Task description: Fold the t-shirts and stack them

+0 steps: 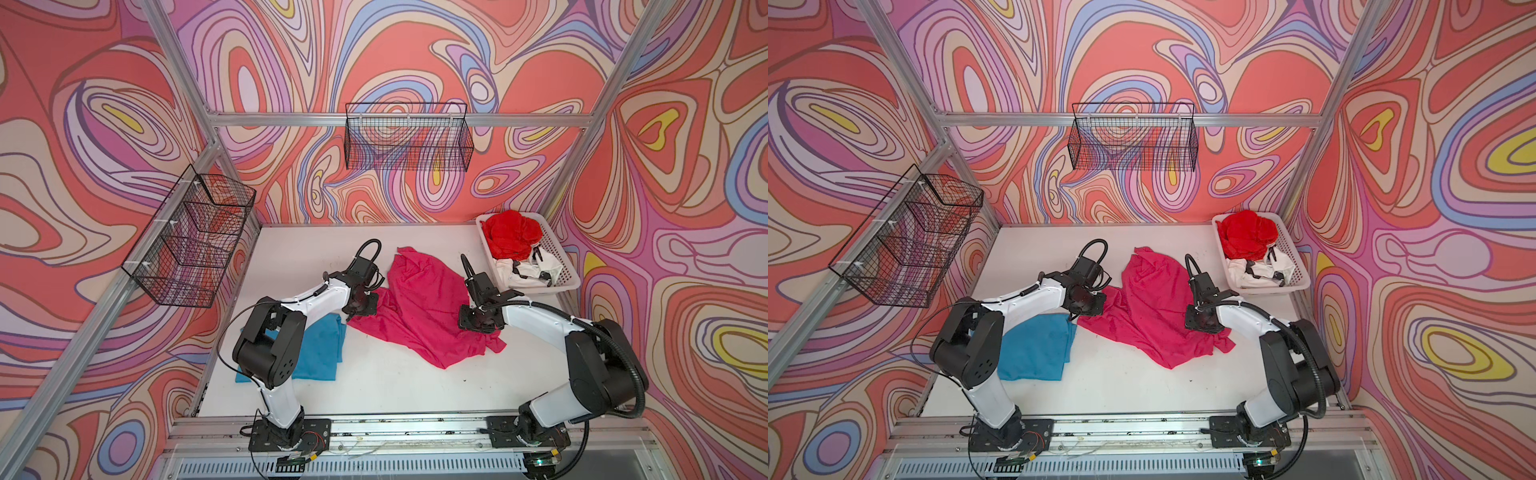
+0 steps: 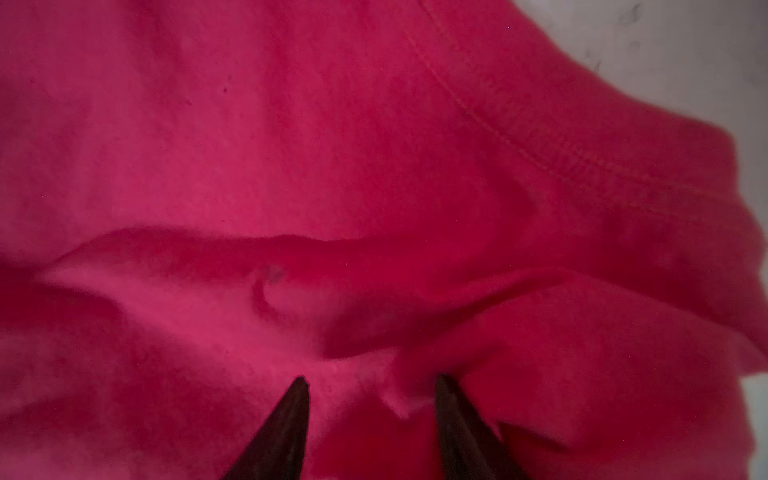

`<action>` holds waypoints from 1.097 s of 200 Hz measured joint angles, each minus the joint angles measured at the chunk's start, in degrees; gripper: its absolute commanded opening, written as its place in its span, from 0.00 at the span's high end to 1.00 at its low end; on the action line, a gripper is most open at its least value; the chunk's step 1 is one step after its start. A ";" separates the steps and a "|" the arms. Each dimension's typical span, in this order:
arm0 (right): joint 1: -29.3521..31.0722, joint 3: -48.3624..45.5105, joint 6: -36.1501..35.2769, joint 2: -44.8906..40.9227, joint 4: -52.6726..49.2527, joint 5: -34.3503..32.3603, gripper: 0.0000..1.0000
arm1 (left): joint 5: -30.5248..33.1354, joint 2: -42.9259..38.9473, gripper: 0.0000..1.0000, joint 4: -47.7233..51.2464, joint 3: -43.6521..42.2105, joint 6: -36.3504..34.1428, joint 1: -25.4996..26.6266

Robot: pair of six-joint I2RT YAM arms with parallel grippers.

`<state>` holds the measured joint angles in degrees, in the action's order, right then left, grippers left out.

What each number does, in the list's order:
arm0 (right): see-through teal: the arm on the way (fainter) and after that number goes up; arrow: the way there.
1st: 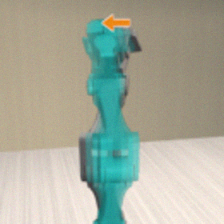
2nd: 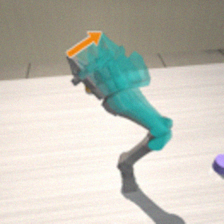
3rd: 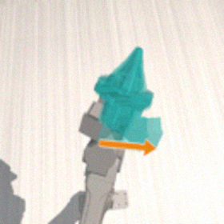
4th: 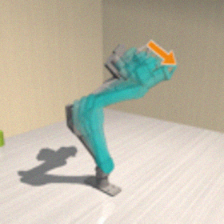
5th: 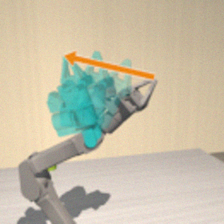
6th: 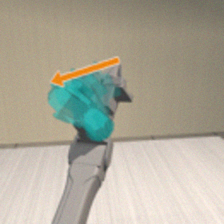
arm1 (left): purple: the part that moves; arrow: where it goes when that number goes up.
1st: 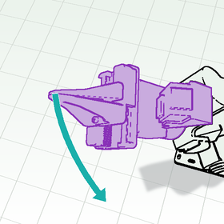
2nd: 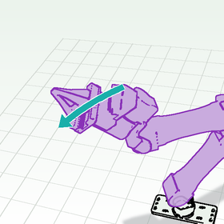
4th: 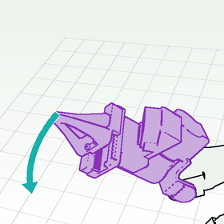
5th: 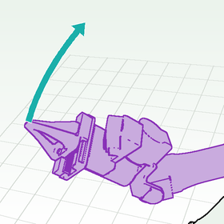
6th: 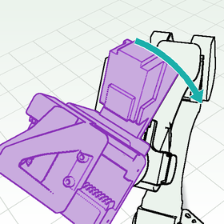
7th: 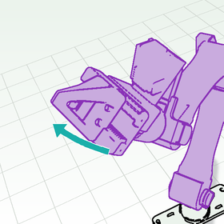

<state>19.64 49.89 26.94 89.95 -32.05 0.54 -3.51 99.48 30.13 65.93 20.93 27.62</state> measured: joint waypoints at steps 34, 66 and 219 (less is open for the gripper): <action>-0.09 7.37 -2.93 8.92 1.75 -1.84 0.49 | -1.03 -10.64 1.00 3.85 -0.11 1.95 -0.35; -1.05 16.37 -5.95 16.85 3.50 -3.56 0.49 | -2.97 -22.43 1.00 8.13 -1.51 5.18 -0.35; -3.17 12.76 -7.50 9.88 5.46 -1.27 0.44 | -12.52 -17.94 1.00 0.02 -18.45 13.20 -0.42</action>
<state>16.47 62.65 19.44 99.83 -26.59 -0.73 -16.03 81.54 30.15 47.48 34.13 27.20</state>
